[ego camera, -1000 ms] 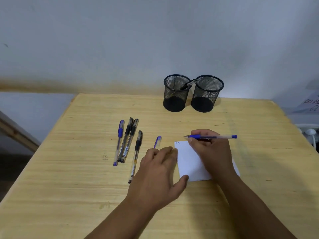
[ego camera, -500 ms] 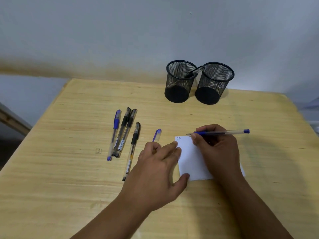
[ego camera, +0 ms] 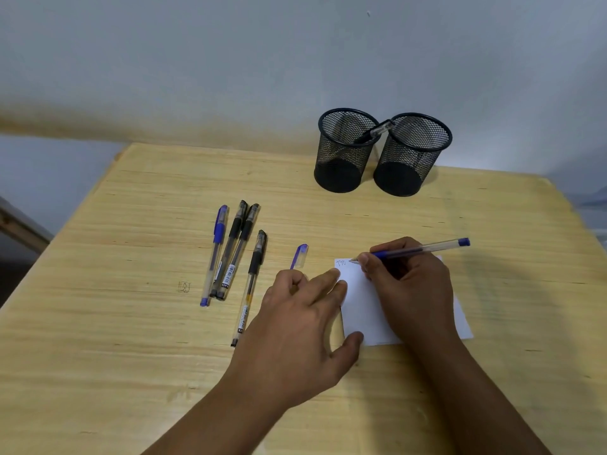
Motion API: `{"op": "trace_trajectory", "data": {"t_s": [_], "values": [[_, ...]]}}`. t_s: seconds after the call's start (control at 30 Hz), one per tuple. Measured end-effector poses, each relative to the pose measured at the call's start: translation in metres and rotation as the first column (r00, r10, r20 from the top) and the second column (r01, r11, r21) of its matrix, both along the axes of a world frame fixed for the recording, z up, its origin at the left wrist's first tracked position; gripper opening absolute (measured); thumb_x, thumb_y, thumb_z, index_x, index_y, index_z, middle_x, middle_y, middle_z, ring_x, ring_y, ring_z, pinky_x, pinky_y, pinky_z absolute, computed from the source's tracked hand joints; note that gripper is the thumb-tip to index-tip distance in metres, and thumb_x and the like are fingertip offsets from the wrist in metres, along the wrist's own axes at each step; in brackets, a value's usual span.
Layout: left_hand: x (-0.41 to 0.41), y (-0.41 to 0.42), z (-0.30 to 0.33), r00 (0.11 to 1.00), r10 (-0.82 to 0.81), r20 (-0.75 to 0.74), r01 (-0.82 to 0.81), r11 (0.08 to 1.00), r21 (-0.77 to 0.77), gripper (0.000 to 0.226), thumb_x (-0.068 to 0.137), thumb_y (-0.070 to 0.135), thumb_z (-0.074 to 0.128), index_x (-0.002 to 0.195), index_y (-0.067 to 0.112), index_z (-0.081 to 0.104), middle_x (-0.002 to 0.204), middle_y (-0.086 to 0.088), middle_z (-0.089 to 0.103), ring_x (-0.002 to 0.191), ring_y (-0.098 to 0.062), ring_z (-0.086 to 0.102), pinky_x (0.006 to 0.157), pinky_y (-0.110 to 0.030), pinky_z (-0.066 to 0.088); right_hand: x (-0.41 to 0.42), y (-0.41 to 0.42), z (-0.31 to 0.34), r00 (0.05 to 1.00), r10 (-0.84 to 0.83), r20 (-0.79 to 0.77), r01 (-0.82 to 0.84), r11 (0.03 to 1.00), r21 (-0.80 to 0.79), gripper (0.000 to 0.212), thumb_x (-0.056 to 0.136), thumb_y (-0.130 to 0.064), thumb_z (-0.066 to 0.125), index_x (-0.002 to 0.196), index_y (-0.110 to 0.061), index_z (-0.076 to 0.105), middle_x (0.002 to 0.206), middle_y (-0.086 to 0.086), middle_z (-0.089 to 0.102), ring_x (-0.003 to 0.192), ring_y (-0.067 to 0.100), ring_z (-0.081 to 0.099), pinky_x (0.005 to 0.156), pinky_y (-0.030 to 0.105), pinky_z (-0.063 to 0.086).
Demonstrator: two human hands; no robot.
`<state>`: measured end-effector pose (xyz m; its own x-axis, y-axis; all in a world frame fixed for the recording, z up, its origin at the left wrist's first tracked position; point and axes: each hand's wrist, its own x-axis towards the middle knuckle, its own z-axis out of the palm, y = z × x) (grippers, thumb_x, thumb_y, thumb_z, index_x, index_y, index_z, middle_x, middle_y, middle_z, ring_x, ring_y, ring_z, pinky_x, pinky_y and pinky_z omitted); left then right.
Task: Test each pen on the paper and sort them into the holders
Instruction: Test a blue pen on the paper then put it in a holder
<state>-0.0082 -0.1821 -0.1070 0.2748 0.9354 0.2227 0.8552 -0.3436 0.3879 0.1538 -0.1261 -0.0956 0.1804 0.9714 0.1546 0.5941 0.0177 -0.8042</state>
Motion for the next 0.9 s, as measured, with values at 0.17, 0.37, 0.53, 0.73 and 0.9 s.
{"op": "trace_trajectory", "data": {"t_s": [0.17,0.37,0.53,0.73,0.9], "values": [[0.0003,-0.0001,0.0000,1.000,0.003,-0.001,-0.003,1.000,-0.007,0.056,0.083,0.059,0.053,0.124,0.023,0.062,0.136,0.011,0.056,0.107,-0.019,0.042,0.080,-0.039,0.053,-0.0020,-0.0003,0.0006,1.000,0.007,0.011,-0.007,1.000,-0.013,0.011,0.086,-0.030,0.072,0.092,-0.021,0.070,0.077,-0.018,0.064,0.076,-0.003,0.062,0.071,0.006,0.045],[0.0009,-0.0010,0.0004,1.000,0.007,0.023,-0.007,1.000,0.001,0.055,0.082,0.058,0.054,0.122,0.021,0.064,0.136,0.013,0.056,0.106,-0.019,0.042,0.078,-0.037,0.054,-0.0040,-0.0006,0.0025,1.000,0.028,0.014,-0.027,0.999,-0.021,0.006,0.086,-0.028,0.072,0.086,-0.025,0.066,0.073,-0.025,0.060,0.073,-0.013,0.060,0.068,-0.004,0.040],[0.0009,-0.0007,0.0004,0.999,0.006,0.031,-0.006,1.000,0.002,0.055,0.082,0.057,0.055,0.122,0.020,0.064,0.135,0.012,0.056,0.106,-0.019,0.043,0.079,-0.039,0.054,-0.0047,-0.0014,0.0000,1.000,0.012,0.004,-0.012,1.000,0.005,0.007,0.086,-0.024,0.072,0.085,-0.024,0.065,0.071,-0.022,0.061,0.077,-0.020,0.057,0.068,-0.004,0.039],[0.0005,-0.0002,0.0001,0.999,0.007,0.033,-0.007,1.000,-0.007,0.056,0.082,0.057,0.055,0.123,0.020,0.063,0.136,0.011,0.056,0.106,-0.018,0.041,0.080,-0.040,0.053,-0.0029,-0.0002,0.0006,1.000,0.012,0.015,-0.012,1.000,-0.004,0.007,0.086,-0.026,0.073,0.088,-0.021,0.069,0.074,-0.022,0.062,0.073,-0.008,0.062,0.067,0.000,0.043],[0.0009,0.0000,0.0002,0.999,0.011,0.037,-0.011,1.000,-0.004,0.056,0.081,0.057,0.055,0.123,0.020,0.064,0.135,0.011,0.057,0.106,-0.018,0.042,0.081,-0.041,0.053,-0.0037,-0.0004,0.0005,0.999,0.018,0.028,-0.017,0.999,-0.034,0.008,0.086,-0.025,0.072,0.089,-0.020,0.067,0.076,-0.015,0.065,0.074,-0.003,0.061,0.065,0.001,0.042]]}}
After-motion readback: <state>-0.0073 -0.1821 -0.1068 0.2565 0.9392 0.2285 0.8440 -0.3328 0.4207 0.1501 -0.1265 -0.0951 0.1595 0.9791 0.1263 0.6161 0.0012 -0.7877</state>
